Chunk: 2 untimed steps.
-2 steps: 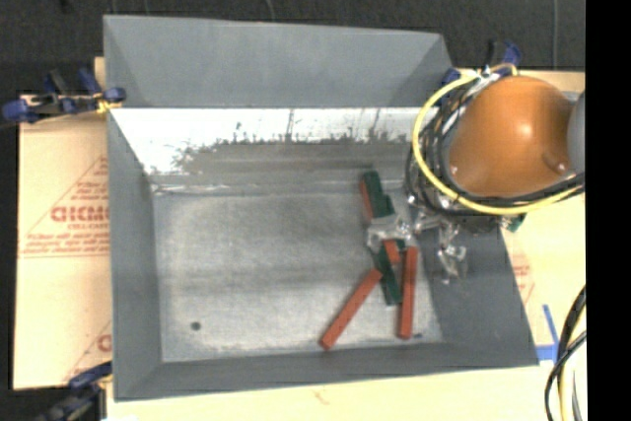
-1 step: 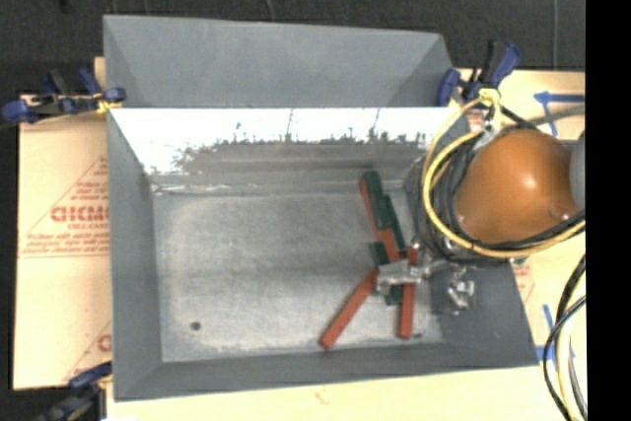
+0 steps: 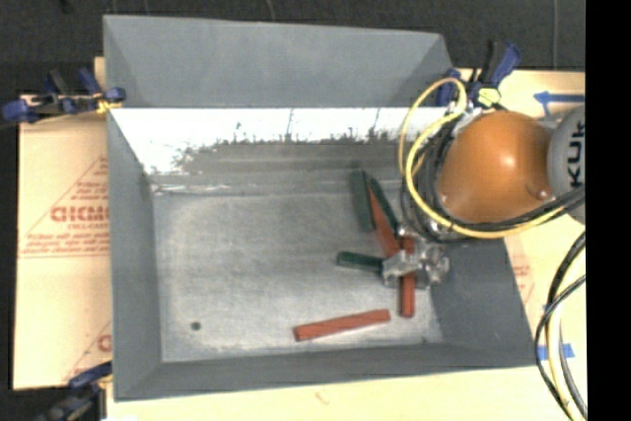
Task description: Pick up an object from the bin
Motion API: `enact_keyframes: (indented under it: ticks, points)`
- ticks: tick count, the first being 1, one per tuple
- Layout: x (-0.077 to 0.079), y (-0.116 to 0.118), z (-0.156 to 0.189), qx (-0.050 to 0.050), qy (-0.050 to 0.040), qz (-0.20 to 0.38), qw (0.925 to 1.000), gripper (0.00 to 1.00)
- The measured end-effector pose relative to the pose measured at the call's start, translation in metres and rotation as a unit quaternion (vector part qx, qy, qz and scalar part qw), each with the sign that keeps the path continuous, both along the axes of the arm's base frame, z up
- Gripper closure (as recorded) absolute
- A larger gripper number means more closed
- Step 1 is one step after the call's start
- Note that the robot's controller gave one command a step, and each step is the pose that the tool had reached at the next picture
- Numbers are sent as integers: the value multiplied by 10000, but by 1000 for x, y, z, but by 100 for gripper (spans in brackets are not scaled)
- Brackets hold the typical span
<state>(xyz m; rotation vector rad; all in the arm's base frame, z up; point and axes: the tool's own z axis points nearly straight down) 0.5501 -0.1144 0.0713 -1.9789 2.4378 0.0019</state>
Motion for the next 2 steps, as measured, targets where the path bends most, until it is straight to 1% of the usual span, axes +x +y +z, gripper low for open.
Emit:
enact_keyframes:
  ticks: [1, 2]
  points:
    - [0, 0, 0, 2, 1, -8, 10000, 100]
    - [4, 14, 38, -4, 40, 90, 10000, 100]
